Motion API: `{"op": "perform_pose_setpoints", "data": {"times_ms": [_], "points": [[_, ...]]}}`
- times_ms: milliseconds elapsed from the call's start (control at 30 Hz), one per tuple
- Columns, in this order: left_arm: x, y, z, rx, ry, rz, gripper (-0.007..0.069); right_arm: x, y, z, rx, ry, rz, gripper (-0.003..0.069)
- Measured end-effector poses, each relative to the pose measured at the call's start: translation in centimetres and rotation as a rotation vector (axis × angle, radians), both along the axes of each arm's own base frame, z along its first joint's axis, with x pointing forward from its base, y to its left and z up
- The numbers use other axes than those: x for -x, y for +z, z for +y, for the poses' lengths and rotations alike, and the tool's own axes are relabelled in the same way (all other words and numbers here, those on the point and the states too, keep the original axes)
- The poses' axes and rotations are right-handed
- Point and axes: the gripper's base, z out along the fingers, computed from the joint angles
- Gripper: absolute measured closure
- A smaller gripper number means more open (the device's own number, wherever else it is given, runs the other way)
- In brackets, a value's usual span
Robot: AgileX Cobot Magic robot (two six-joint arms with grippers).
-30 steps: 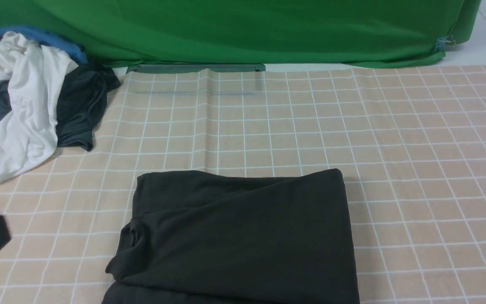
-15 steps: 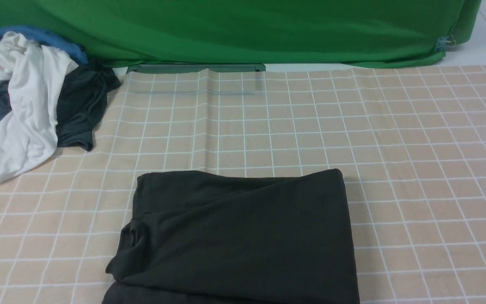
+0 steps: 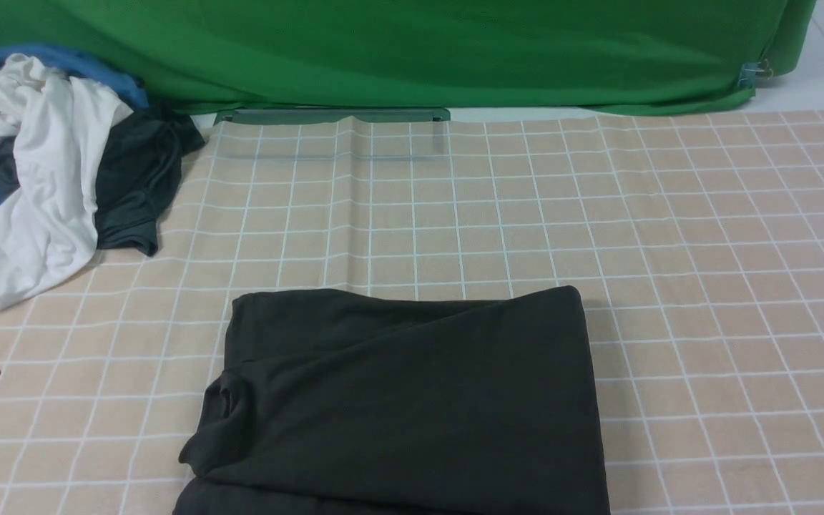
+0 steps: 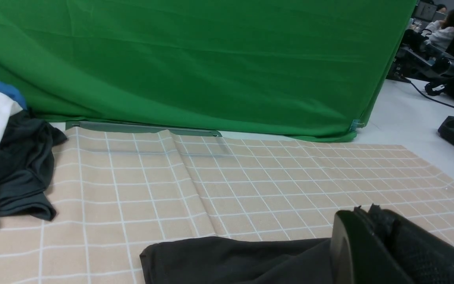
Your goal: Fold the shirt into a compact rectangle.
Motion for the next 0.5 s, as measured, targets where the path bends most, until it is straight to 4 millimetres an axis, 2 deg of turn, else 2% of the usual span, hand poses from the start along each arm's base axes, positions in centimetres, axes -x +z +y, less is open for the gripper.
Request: {"op": "perform_pose_setpoints", "data": {"times_ms": [200, 367, 400, 500], "points": [[-0.1, 0.0, 0.1, -0.037, 0.009, -0.020, 0.0606, 0.0, 0.0, 0.0, 0.000, 0.000, 0.000, 0.0423], [-0.6, -0.3, 0.4, -0.157, 0.104, -0.175, 0.0606, 0.0, 0.0, 0.0, -0.004, 0.002, 0.002, 0.0423], [-0.7, -0.5, 0.4, -0.164, 0.123, -0.191, 0.0606, 0.0, 0.0, 0.0, -0.005, 0.002, 0.003, 0.0423], [-1.2, -3.4, 0.8, -0.203, 0.231, -0.229, 0.0606, 0.0, 0.0, 0.0, -0.008, 0.004, 0.005, 0.0423]]}}
